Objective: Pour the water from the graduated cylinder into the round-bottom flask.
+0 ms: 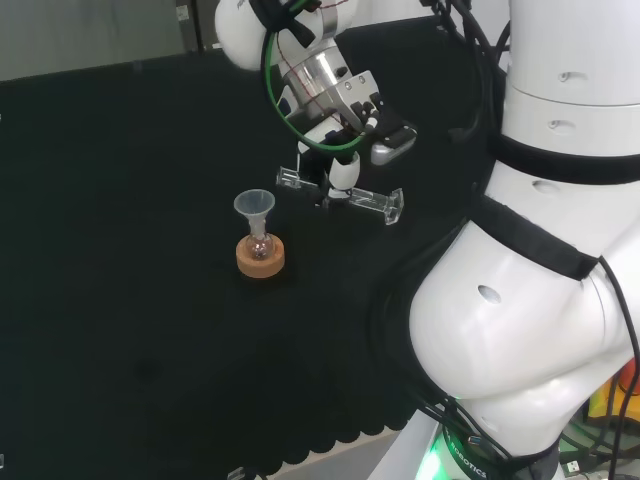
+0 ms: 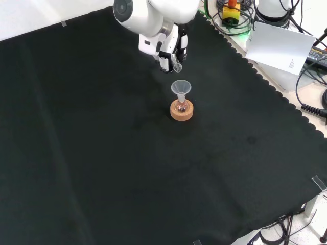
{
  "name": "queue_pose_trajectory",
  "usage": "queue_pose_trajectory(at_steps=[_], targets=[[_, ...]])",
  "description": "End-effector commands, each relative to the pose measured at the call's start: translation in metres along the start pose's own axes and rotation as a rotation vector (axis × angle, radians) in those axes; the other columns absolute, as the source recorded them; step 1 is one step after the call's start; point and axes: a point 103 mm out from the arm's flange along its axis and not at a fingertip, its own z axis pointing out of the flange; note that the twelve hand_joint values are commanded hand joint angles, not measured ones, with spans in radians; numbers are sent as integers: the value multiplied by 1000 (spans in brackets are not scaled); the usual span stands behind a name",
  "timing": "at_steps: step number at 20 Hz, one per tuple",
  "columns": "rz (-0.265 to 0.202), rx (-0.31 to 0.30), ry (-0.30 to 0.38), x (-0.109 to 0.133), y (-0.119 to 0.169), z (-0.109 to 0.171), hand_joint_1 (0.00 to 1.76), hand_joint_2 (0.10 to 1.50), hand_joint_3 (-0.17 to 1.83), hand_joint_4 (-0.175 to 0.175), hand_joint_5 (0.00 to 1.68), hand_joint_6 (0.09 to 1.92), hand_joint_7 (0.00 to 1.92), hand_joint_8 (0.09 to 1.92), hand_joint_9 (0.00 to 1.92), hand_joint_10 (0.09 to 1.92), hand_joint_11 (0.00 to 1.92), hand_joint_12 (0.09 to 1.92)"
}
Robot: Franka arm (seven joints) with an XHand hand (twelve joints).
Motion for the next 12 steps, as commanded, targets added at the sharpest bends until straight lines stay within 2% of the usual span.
queue_pose_trajectory(at_steps=[1,12], targets=[[12,30,-18,3,1,-1,1255,1135,-2,-175,924,1074,962,1065,1383,235,1201,796],[13,86,-60,17,2,-12,1256,1132,-2,-175,930,1064,970,1054,1395,228,1208,790]])
